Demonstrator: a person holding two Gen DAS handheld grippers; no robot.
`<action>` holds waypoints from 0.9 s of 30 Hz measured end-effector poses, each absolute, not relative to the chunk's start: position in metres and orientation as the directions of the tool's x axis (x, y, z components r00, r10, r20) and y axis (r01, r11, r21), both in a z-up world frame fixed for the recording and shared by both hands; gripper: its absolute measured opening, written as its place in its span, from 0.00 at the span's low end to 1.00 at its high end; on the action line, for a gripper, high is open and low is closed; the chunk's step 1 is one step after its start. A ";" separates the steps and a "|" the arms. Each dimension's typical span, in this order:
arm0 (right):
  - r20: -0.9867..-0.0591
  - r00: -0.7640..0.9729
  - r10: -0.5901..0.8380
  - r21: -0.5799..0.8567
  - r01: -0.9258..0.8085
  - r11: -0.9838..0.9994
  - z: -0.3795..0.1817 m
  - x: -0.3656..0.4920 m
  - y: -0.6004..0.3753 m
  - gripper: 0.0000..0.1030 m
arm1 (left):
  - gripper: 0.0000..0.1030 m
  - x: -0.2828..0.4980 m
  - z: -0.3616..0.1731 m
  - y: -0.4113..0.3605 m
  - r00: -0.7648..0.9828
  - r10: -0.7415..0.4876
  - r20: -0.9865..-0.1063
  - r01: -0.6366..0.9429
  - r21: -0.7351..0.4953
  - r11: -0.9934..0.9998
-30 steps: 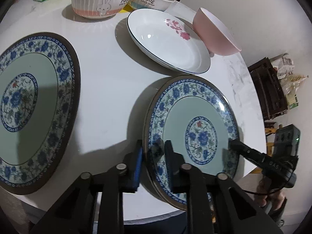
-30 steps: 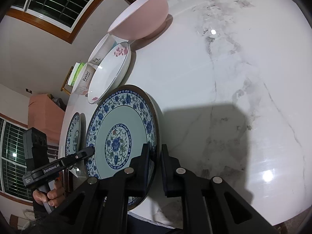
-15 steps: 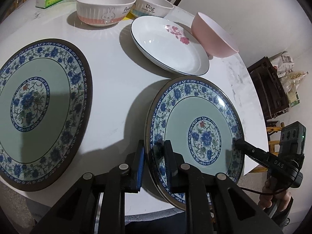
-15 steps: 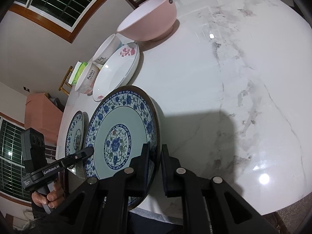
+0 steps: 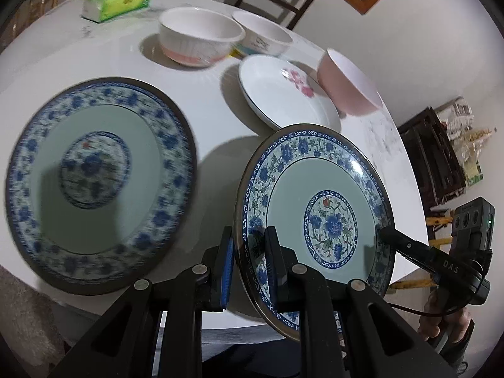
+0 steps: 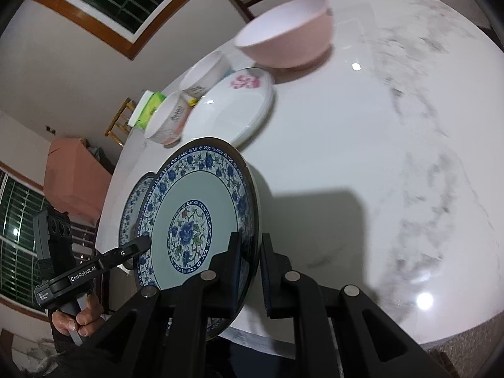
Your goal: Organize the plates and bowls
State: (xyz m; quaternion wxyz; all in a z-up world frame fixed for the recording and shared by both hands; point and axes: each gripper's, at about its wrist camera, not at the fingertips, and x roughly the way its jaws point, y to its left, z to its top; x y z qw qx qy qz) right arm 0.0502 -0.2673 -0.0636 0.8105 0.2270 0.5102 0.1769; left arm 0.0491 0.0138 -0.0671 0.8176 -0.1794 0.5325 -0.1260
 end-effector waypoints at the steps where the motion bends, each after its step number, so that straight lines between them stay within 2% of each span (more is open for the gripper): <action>1: -0.743 0.415 0.524 0.551 -0.065 0.832 -0.062 0.053 -0.261 0.11 | 0.15 0.048 -0.065 0.019 0.410 -0.391 -0.824 0.009 -0.425 0.905; 14: -0.731 0.348 0.587 0.554 -0.199 0.808 -0.049 0.091 -0.155 0.11 | 0.15 0.042 -0.046 0.113 0.508 -0.277 -0.816 -0.122 -0.386 0.914; 27: -0.764 0.265 0.588 0.546 -0.221 0.808 -0.070 0.114 -0.086 0.12 | 0.16 0.042 -0.061 0.184 0.499 -0.201 -0.843 -0.243 -0.359 0.901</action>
